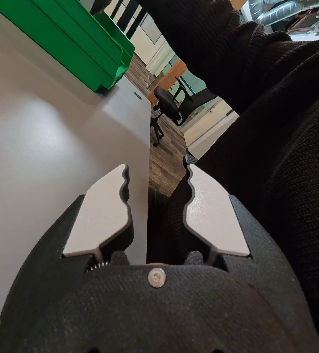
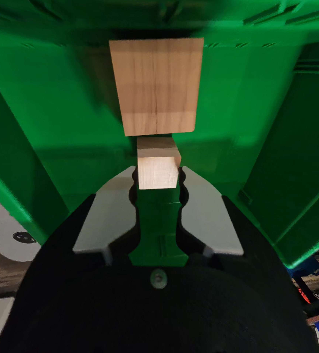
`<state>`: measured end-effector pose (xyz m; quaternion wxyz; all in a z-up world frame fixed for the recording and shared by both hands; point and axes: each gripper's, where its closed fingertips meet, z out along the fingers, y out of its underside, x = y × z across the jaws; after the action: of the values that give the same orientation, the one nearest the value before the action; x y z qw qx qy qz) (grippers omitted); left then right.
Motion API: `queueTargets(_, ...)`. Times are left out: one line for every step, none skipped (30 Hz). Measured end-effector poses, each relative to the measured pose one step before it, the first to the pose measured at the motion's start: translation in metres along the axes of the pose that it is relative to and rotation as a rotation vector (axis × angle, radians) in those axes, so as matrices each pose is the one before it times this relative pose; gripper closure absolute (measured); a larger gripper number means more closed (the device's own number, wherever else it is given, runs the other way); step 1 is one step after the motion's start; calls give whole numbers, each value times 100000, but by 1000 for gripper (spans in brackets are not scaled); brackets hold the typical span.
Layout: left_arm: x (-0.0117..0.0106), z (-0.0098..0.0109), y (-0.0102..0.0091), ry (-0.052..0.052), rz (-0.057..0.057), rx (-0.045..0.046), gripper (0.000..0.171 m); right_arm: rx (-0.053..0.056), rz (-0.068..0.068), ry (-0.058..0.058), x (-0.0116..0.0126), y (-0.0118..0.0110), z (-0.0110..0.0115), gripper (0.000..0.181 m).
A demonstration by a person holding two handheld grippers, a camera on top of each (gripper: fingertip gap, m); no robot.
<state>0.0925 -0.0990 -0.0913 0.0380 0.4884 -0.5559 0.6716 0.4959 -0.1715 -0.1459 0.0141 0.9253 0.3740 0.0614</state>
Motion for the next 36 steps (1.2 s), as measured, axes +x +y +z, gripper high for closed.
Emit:
queueTargets(63,-1,11,335,-111,-111,115,1021,176,1383,130,-137,-256,140)
queueTargets(78,17,28,359,10,-109,115,1346,664,988,87,-188,-259,139)
queueTargets(85,19,7,276,-47,-55,115,1115,901,862,73,-186,-233,139)
queueTargets(86,14,3,233,35,-31,115,691,640,666,16,-127,-249,139)
queueTargets(93,-5,-5,119,236,1,115,841,556,923,1,-165,-298,139)
queueTargets(109,-7,-47,33,400,193,115,1195,945,904,-32,-219,-375,139)
queueTargets(124,-22,-83,54,437,396,115,1721,1374,400,-96,-271,-455,139)
queueTargets(105,-16,-93,23,335,401,115,2324,1727,739,-56,-354,-562,139)
queueTargets(113,-20,-100,4,347,437,115,3040,2116,1436,12,-448,-697,139)
queueTargets(100,-30,-92,20,398,395,115,5123,3001,2100,61,-784,-902,139)
queueTargets(91,-23,-60,-46,442,259,115,8961,4608,1567,-119,-1437,-1148,140)
queueTargets(71,-33,-48,-176,555,208,115,11273,5582,68,-439,-1953,-1341,138)
queueTargets(66,-30,-33,-289,732,125,115,13247,5746,-1198,-847,-2458,-1401,135)
queueTargets(46,-27,-33,-423,921,86,115,15363,7091,72,-982,-2899,-1273,138)
queueTargets(-1,-26,-47,-800,996,127,115,14960,7899,377,-1236,-2914,-922,141)
queueTargets(-37,-27,-68,-963,1109,246,115,14378,6451,-2269,-1974,-2740,-546,141)
queueTargets(5,-29,-109,-621,1070,529,115,13976,5163,-949,-2130,-2345,-115,141)
queueTargets(50,-46,-162,-298,861,990,114,11928,3563,1492,-1930,-1678,250,141)
queueTargets(-36,-43,-152,-861,555,773,114,9179,2529,1825,-1950,-871,486,141)
queueTargets(-81,-53,-148,-1178,436,664,114,6578,2365,1090,-1983,-177,649,142)
queueTargets(-13,-80,-134,-857,912,754,114,4678,1020,-368,-2000,283,750,141)
queueTargets(-72,-104,-121,-1402,972,647,115,4351,2130,-37,-1801,502,879,141)
queueTargets(-109,-119,-138,-1885,1131,708,115,3305,1558,-299,-1599,693,975,139)
queueTargets(-59,-150,-164,-1669,1656,781,115,850,349,590,-1230,908,1038,138)
queueTargets(-80,-169,-166,-1702,2223,706,116,1304,2224,1973,-810,741,1066,139)
queueTargets(-206,-226,-148,-2370,2993,430,117,2181,3770,755,-705,460,1031,139)
queueTargets(-496,-273,-78,-3686,3895,-98,118,2930,7410,330,-472,314,1040,143)
queueTargets(-963,-318,19,-5929,4399,-892,120,658,7912,-2887,-558,431,1061,143)
queueTargets(-1231,-348,-81,-7240,3768,-790,120,-1320,6398,-3071,-137,298,929,141)
queueTargets(-1077,-414,-411,-5776,2558,935,120,990,4925,77,592,-168,683,141)
queueTargets(-929,-522,-771,-4278,20,3190,121,4114,4123,2399,1004,-573,358,139)
queueTargets(-753,-605,-1013,-2569,-2740,4786,121,6938,4049,2051,1044,-903,61,139)
queueTargets(-540,-633,-1158,-894,-3834,5578,121,7784,5303,1260,1032,-920,-178,139)
queueTargets(-475,-647,-1175,-420,-3174,5252,123,5820,5339,-1524,733,-645,-293,140)
queueTargets(-512,-641,-1128,-735,-771,3550,125,2614,5143,-3324,645,-309,-376,139)
queueTargets(-678,-625,-1212,-2094,2389,2017,125,1134,5697,-1787,1027,-114,-474,136)
